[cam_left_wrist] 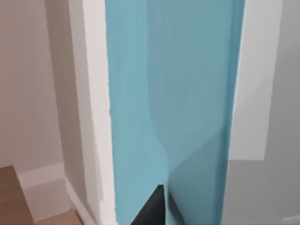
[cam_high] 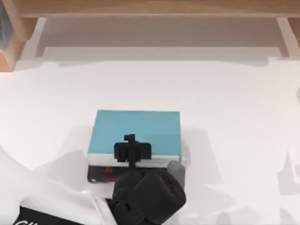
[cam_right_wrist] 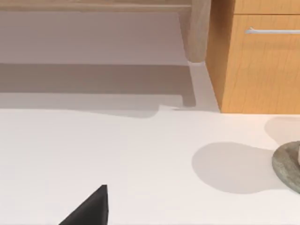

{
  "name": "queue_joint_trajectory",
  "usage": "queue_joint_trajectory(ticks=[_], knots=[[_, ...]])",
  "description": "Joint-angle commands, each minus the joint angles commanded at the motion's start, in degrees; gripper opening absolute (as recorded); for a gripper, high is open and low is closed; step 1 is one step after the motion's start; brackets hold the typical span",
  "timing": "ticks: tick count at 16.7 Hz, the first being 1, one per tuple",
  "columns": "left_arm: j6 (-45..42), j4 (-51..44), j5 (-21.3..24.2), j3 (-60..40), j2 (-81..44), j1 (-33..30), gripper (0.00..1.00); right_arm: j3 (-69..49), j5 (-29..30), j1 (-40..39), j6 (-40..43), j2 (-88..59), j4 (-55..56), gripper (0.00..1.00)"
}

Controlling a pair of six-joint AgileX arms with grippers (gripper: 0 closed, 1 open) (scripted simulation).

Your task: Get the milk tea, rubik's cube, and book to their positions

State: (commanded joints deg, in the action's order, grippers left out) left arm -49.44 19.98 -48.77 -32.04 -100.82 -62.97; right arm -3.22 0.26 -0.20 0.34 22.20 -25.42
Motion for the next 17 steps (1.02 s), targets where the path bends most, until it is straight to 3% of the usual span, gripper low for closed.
queue_joint_trajectory(ticks=[13, 17], knots=[[0.0, 0.0, 0.0, 0.0, 0.0, 0.0, 0.98, 0.0, 0.0, 0.0, 0.0, 0.0, 0.0, 1.00], [0.0, 0.0, 0.0, 0.0, 0.0, 0.0, 1.00, 0.0, 0.0, 0.0, 0.0, 0.0, 0.0, 1.00]])
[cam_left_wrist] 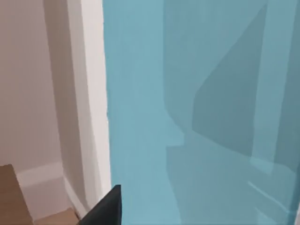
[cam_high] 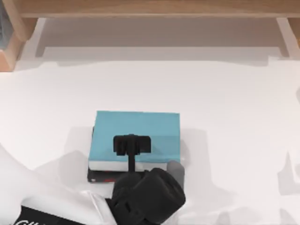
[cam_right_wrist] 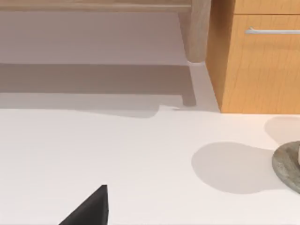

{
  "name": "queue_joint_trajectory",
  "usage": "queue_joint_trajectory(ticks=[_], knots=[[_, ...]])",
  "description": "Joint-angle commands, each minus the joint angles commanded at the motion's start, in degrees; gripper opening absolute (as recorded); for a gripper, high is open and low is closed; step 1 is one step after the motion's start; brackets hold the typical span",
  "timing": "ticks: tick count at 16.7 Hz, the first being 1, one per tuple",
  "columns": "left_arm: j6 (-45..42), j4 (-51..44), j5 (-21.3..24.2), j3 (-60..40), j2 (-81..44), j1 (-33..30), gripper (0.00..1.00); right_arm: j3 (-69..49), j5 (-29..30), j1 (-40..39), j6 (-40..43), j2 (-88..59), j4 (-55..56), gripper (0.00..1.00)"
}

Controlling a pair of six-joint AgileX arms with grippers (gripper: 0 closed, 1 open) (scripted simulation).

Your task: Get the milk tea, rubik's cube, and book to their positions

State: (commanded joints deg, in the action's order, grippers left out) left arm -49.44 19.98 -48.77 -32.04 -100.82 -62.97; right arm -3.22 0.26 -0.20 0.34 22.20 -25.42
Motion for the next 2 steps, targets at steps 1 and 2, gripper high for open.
queue_joint_trajectory(ticks=[1, 2], knots=[[0.0, 0.0, 0.0, 0.0, 0.0, 0.0, 1.00, 0.0, 0.0, 0.0, 0.0, 0.0, 0.0, 1.00], [0.0, 0.0, 0.0, 0.0, 0.0, 0.0, 1.00, 0.0, 0.0, 0.0, 0.0, 0.0, 0.0, 1.00]])
